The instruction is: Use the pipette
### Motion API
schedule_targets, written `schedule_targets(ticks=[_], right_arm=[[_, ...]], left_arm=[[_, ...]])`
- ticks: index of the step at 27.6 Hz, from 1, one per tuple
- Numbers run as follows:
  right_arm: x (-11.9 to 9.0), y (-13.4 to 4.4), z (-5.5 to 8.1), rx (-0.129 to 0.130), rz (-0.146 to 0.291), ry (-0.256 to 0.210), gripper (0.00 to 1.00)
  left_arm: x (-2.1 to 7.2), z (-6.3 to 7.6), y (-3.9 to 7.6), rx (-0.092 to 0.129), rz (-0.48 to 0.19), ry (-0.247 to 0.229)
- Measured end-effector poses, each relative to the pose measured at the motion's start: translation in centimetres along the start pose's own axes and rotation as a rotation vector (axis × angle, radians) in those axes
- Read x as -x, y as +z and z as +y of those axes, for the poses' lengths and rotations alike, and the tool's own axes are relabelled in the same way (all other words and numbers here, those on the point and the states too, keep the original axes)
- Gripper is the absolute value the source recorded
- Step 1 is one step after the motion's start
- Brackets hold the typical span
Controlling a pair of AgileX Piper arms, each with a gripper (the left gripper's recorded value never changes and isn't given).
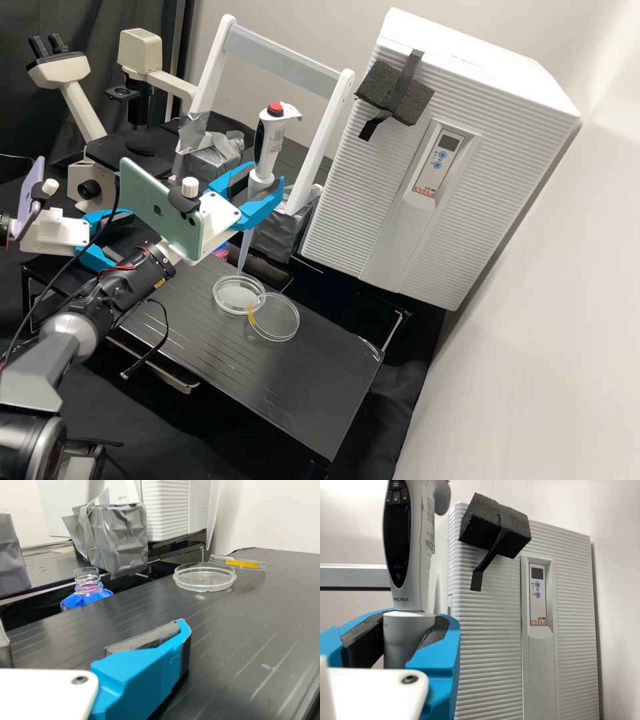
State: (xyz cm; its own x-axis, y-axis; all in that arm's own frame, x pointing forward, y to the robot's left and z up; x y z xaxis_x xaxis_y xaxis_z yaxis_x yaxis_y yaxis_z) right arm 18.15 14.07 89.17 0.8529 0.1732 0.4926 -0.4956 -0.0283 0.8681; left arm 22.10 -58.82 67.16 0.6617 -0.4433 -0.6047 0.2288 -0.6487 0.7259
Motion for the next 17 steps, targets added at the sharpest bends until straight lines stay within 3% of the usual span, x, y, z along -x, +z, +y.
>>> schedule_targets(ticks=[6,10,13,17], right_arm=[[0.0,-0.2,-0.1,-0.006,0.008,-0.008,0.00],[-1.1,-1.0,-0.3,-0.040,0.030,-0.019,0.00],[-2.4,-2.3,-0.6,-0.070,0.093,-0.064,0.00],[-3.9,-4.4,-1.2,-0.086,0.200,-0.147,0.00]], left_arm=[[0.06,0.0,0.0,0.000,-0.001,0.001],[0.34,-0.1,0.0,0.001,0.000,-0.003],[0.61,0.0,-0.2,0.002,0.008,0.002],[1.02,0.6,-1.0,0.009,0.038,0.027]])
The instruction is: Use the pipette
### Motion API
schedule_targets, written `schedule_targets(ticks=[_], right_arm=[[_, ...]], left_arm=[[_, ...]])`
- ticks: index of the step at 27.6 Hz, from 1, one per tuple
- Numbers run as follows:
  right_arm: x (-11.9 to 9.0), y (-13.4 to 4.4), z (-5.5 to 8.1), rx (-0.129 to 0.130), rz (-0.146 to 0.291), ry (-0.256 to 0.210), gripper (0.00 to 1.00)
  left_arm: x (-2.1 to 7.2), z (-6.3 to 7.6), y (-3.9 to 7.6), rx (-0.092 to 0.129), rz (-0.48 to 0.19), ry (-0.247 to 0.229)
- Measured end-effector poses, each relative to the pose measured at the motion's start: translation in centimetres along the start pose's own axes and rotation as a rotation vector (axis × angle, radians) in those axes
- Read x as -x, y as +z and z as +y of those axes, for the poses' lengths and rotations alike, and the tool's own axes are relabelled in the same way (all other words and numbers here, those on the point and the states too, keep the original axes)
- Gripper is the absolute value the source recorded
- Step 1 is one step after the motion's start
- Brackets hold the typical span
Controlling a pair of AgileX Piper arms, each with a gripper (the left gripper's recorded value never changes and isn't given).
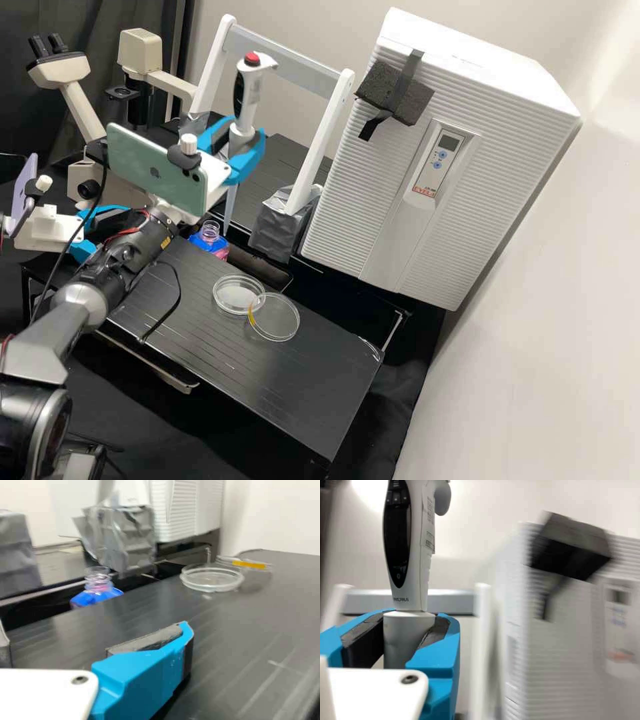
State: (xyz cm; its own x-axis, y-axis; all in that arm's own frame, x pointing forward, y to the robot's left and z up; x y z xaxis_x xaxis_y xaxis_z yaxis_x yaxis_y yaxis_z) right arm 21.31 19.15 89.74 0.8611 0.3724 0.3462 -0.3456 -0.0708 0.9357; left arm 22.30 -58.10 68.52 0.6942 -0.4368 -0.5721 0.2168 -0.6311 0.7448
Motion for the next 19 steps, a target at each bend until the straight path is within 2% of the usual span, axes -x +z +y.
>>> schedule_targets(ticks=[2,3,5,8,10,11,13,15,17,19], right_arm=[[-0.9,-0.8,-0.1,0.008,0.041,-0.025,0.00],[-1.5,-1.3,-0.4,0.011,0.064,-0.050,0.00],[-2.2,-2.0,-0.6,0.002,0.091,-0.075,0.00],[-3.9,-3.0,-1.2,-0.005,0.118,-0.113,0.00],[-5.0,-3.5,-1.6,0.006,0.128,-0.136,0.00],[-5.5,-3.6,-1.7,0.007,0.128,-0.143,0.00],[-6.6,-3.7,-2.1,0.026,0.132,-0.165,0.00],[-7.8,-3.6,-2.4,0.030,0.124,-0.190,0.00],[-8.9,-3.3,-2.5,0.029,0.105,-0.208,0.00],[-10.3,-2.7,-2.7,0.017,0.069,-0.228,0.00]], left_arm=[[0.20,0.5,-0.5,0.012,0.019,0.017],[0.40,0.9,-1.0,0.029,0.036,0.033],[0.62,1.7,-1.5,0.043,0.050,0.059],[0.92,3.5,-2.3,0.041,0.061,0.120],[0.88,4.9,-2.9,0.031,0.073,0.155],[0.91,5.6,-3.0,0.027,0.073,0.171],[0.88,6.9,-3.4,0.027,0.081,0.206],[0.83,8.2,-3.7,0.031,0.088,0.243],[0.76,9.3,-4.0,0.033,0.099,0.267],[0.69,10.5,-4.2,0.032,0.103,0.295]])
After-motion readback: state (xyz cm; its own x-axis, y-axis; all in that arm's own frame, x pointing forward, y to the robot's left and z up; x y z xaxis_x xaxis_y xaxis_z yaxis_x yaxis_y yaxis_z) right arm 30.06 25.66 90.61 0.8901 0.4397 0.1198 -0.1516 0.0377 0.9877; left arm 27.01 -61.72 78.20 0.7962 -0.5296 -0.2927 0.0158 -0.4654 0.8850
